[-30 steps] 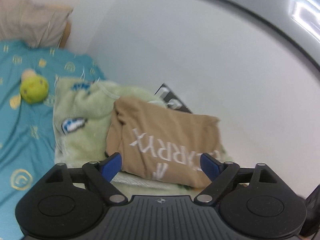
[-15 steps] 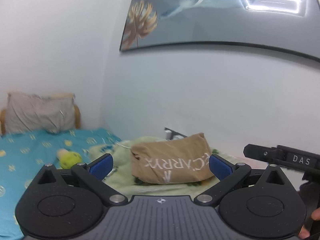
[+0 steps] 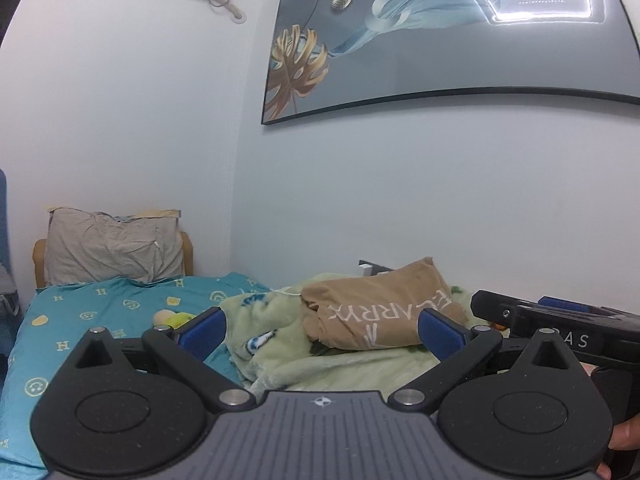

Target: Fold clothes

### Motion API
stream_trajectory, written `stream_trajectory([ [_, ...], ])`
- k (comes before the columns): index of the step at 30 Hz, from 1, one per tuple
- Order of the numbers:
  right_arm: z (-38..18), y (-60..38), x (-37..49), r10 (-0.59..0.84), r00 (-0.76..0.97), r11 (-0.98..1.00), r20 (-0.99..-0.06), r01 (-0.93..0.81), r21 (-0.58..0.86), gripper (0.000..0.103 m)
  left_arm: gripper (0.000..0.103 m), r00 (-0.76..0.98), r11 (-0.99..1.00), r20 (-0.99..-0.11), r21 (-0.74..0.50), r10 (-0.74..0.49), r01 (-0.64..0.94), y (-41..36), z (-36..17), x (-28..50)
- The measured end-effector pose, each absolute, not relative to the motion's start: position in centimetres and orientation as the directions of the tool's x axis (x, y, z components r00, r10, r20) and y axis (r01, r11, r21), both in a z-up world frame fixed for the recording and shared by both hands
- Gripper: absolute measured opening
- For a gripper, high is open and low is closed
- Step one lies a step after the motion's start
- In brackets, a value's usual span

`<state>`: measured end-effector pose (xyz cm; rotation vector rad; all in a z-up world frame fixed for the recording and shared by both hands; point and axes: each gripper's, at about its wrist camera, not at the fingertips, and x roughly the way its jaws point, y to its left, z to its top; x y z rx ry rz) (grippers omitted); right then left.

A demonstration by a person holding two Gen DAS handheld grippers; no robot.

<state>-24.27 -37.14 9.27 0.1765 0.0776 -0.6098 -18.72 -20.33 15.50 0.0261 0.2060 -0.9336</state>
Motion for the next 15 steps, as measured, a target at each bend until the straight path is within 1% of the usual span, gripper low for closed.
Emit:
stream_trajectory([
  [9,8.1,-36.4,-23.5,-0.58,0.802,0.796,-0.144,0.595,0.109,0.094,0.103,0.594,0.621,-0.221,-0.076,-0.774,0.78,-19.3,13.2,-17.8],
  [15,7.3,-35.9,-23.0,-0.591,0.791,0.79,-0.157,0.607,0.087,0.094,0.103,0.6,0.626,-0.22,-0.063,-0.769,0.778,-19.1,13.2,-18.2],
])
